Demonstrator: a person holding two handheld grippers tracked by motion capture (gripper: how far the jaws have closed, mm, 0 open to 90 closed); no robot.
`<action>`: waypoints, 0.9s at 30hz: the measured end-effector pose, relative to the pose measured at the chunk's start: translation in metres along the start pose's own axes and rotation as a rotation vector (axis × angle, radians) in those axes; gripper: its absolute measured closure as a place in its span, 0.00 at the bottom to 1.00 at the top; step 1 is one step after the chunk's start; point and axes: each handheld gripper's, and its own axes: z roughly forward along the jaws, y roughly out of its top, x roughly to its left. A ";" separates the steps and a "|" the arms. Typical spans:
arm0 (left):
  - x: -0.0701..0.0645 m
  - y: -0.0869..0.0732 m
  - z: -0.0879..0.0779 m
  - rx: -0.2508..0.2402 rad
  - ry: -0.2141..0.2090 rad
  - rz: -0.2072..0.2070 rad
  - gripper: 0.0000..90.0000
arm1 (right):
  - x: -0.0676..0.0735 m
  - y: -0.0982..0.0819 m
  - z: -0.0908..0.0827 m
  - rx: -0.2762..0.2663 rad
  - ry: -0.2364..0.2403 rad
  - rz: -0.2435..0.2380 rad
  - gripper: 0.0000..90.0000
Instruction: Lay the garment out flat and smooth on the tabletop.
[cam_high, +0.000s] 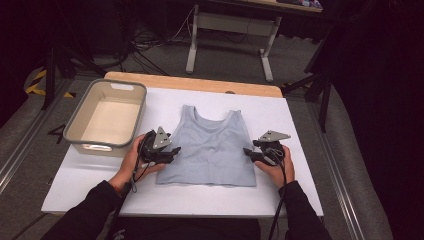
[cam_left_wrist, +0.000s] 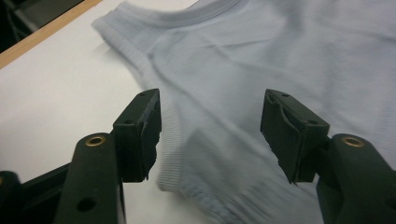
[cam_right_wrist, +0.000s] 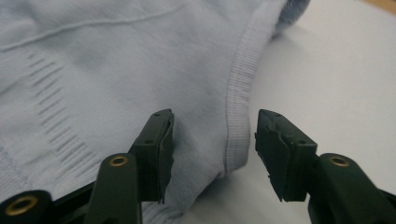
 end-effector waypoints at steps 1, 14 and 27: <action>0.000 0.000 0.003 0.010 0.017 0.011 0.41 | -0.001 -0.003 0.001 0.015 -0.002 0.007 0.56; 0.013 -0.004 0.021 0.082 -0.033 -0.066 0.38 | -0.012 -0.013 -0.012 -0.041 -0.006 0.058 0.53; 0.013 -0.003 0.019 0.110 -0.107 -0.067 0.88 | -0.021 -0.013 0.005 -0.049 -0.001 0.140 0.68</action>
